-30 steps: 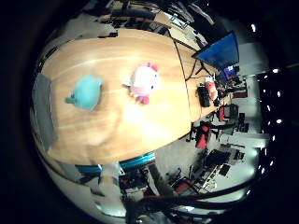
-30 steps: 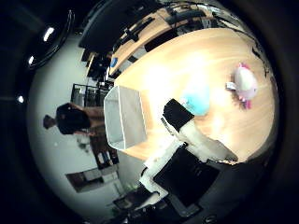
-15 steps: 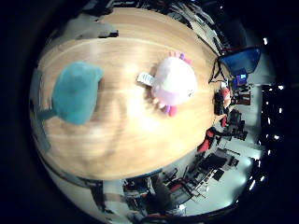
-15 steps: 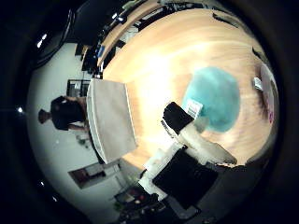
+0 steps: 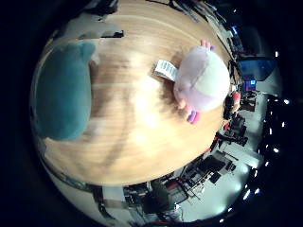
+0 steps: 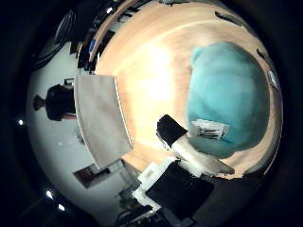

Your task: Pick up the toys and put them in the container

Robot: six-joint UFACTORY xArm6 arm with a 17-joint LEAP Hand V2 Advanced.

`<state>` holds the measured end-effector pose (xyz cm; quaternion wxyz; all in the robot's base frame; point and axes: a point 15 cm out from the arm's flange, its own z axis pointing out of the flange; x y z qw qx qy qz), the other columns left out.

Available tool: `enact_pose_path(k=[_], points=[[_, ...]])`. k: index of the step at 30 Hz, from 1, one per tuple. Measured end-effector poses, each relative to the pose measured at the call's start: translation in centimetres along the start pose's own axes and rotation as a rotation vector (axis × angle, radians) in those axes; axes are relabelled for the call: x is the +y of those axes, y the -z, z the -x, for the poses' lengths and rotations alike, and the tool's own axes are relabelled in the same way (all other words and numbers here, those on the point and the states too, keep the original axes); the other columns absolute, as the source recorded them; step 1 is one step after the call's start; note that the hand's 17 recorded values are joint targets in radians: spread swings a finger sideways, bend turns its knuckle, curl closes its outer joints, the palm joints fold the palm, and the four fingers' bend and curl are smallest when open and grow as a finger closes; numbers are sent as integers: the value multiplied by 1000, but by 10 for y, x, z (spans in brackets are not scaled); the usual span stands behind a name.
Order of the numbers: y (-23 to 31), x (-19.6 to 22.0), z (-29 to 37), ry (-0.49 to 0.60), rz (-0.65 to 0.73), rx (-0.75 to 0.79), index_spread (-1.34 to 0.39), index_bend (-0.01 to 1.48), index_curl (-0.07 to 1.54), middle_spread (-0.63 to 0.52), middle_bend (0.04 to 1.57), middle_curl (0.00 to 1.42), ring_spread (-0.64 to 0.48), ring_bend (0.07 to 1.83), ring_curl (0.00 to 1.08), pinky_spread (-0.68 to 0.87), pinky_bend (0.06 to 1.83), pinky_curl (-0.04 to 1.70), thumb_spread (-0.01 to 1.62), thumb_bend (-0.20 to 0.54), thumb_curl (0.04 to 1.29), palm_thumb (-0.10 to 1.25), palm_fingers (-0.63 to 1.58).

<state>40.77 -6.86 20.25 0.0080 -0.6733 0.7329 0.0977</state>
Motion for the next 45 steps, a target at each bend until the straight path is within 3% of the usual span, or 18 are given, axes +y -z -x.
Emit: enact_pose_path(k=[6, 11, 18, 25, 45], points=[[-2, 2, -1, -4, 5, -2, -430, 70, 283, -195, 310, 409, -223, 953, 273, -40, 1231, 39, 1001, -7, 285, 430, 554], [-28, 22, 0, -11, 65, -15, -426, 79, 226, -258, 420, 454, -298, 1115, 339, -268, 1363, 97, 1043, 9, 302, 539, 678], [-31, 27, -2, -16, 70, -26, -476, 214, 253, -354, 581, 531, -371, 1163, 382, -456, 1362, 152, 1063, 130, 362, 885, 1049], [-16, 28, -15, -46, 39, -29, -512, 340, 355, -403, 648, 578, -372, 1154, 413, -518, 1286, 198, 989, 137, 390, 1050, 1207], [153, 6, -5, -39, -155, -45, -531, 345, 504, -431, 695, 617, -370, 1173, 442, -552, 1218, 312, 920, -2, 412, 1154, 1185]])
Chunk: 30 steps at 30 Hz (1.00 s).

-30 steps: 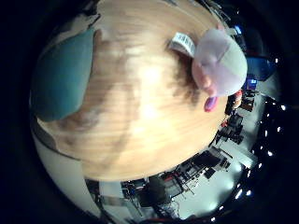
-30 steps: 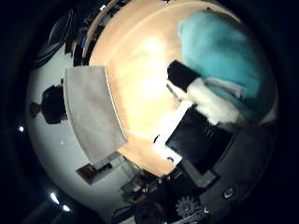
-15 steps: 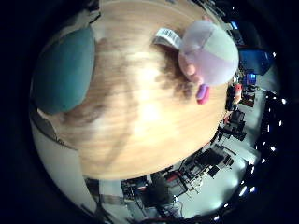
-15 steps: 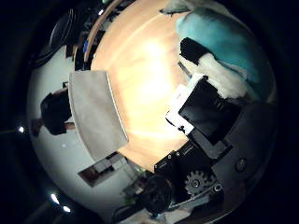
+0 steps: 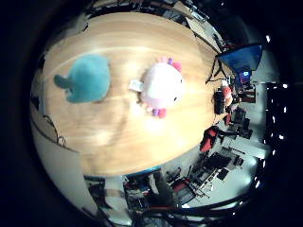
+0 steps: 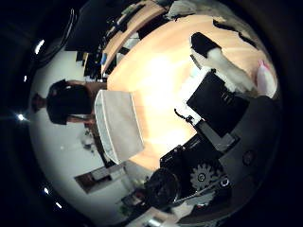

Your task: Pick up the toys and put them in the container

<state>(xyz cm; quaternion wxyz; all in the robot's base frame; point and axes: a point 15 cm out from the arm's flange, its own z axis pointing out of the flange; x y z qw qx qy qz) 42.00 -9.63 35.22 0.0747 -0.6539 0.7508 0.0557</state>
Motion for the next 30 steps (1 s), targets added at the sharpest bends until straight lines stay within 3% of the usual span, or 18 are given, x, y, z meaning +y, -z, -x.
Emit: enact_pose_path(k=[6, 9, 11, 14, 17, 24, 30], points=[[7, -2, 13, 24, -2, -4, -537, 325, 539, -430, 696, 622, -369, 1170, 445, -555, 1207, 336, 926, -20, 415, 1153, 1182], [3, -3, 12, 23, 6, -4, -544, 296, 547, -423, 693, 625, -369, 1153, 442, -556, 1211, 348, 952, -72, 385, 1010, 1137], [-3, -4, 10, 24, 22, -6, -540, 220, 542, -420, 648, 621, -387, 1109, 434, -562, 1213, 353, 966, -108, 337, 803, 943], [-14, -1, 4, 21, 64, -5, -528, 218, 566, -372, 523, 598, -341, 994, 428, -400, 1172, 363, 952, -127, 284, 537, 455], [-23, 4, 0, 33, 106, -13, -502, 193, 536, -255, 379, 539, -149, 780, 360, -95, 1197, 365, 893, -132, 252, 285, 100], [-29, -3, -10, 46, 124, -12, -463, 179, 460, -100, 283, 456, 101, 617, 259, 307, 1183, 296, 817, -51, 257, 127, 37], [-28, -5, -12, 51, 116, -10, -452, 177, 420, -67, 266, 427, 168, 580, 247, 465, 1131, 257, 800, -37, 276, 109, 54]])
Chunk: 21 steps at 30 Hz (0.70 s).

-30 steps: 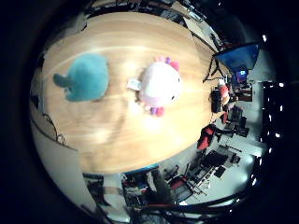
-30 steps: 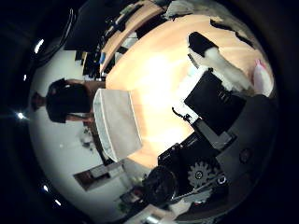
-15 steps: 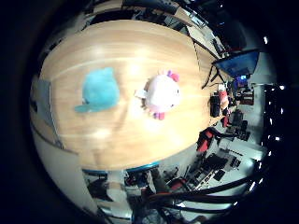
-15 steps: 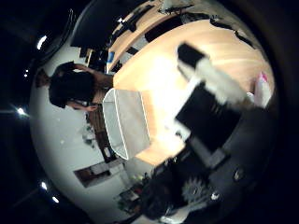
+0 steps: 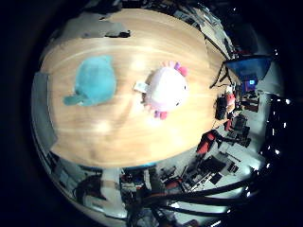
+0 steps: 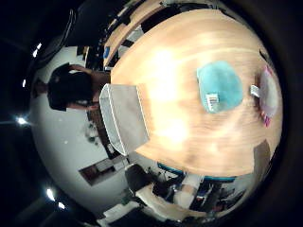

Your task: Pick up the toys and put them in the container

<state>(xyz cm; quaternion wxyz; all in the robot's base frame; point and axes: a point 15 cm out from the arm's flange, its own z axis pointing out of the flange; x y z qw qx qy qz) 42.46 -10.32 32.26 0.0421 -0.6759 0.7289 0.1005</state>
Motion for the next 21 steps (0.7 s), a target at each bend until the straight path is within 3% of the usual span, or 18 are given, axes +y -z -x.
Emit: enact_pose_path(k=[21], points=[[-5, -2, -1, -2, 7, -2, -438, 167, 334, -65, 236, 377, 196, 519, 240, 553, 1003, 176, 825, -34, 305, 126, 121]])
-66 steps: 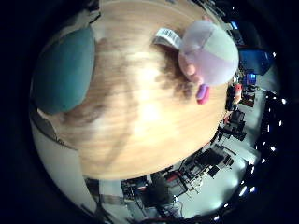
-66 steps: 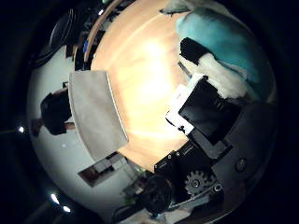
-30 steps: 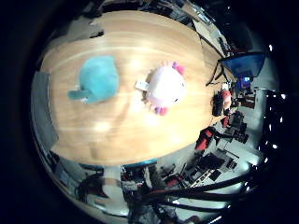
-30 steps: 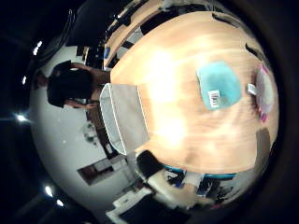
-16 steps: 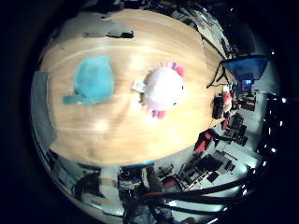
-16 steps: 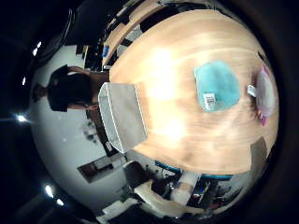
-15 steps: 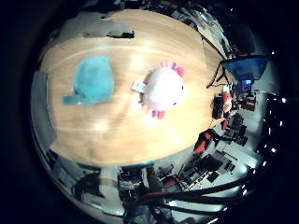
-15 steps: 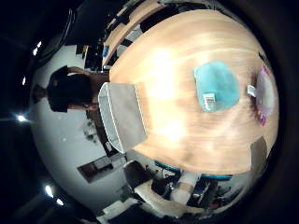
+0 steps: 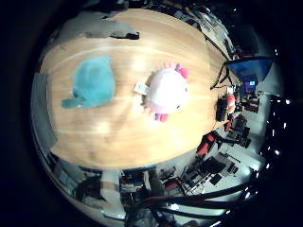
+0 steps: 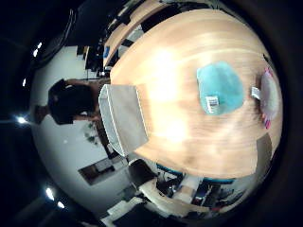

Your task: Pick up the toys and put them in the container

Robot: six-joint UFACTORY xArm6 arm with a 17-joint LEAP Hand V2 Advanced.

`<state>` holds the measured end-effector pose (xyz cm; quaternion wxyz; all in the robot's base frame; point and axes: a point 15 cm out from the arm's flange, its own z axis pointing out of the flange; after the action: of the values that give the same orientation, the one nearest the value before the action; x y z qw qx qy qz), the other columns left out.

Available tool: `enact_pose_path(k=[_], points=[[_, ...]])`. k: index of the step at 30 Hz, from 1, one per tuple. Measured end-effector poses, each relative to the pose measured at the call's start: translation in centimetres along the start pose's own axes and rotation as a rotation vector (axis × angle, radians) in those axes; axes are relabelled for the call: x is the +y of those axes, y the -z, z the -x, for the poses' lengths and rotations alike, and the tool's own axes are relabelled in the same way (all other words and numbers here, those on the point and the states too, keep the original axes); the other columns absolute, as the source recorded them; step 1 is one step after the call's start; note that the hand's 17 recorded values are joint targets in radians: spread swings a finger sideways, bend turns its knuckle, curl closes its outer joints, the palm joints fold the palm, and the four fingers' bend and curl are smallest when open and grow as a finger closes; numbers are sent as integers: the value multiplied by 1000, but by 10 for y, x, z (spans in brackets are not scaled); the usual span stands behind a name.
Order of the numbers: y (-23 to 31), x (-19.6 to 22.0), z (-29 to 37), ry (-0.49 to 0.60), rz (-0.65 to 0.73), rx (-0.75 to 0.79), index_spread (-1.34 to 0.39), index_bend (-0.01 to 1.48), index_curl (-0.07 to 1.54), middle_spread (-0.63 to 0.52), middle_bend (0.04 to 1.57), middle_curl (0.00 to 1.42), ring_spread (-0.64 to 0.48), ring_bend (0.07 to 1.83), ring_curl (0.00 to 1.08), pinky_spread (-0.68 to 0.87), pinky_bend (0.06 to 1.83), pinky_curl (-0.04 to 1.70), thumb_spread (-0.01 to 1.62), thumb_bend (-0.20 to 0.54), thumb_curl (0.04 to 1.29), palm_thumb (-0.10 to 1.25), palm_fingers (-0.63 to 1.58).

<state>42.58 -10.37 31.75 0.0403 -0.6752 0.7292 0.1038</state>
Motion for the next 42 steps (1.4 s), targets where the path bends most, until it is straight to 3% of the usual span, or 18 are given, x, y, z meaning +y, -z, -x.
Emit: enact_pose_path(k=[8, 14, 20, 36, 42], points=[[-7, 0, -2, -5, 6, -1, -435, 161, 317, -68, 229, 371, 194, 514, 238, 546, 980, 168, 833, -34, 307, 138, 138], [-8, -30, -11, -4, -100, 34, -435, 154, 302, -69, 231, 369, 178, 535, 243, 530, 960, 160, 854, -27, 310, 174, 152], [-63, -30, -21, -8, -44, 43, -434, 156, 291, -76, 232, 367, 157, 548, 246, 528, 969, 157, 866, -31, 308, 191, 159], [-126, -55, -33, 1, 3, 57, -433, 158, 280, -83, 231, 365, 135, 558, 242, 506, 978, 147, 875, -33, 305, 216, 158], [-144, -54, -35, -4, 39, 47, -425, 133, 264, -84, 193, 353, 69, 641, 260, 419, 1068, 160, 898, -15, 308, 261, 221]])
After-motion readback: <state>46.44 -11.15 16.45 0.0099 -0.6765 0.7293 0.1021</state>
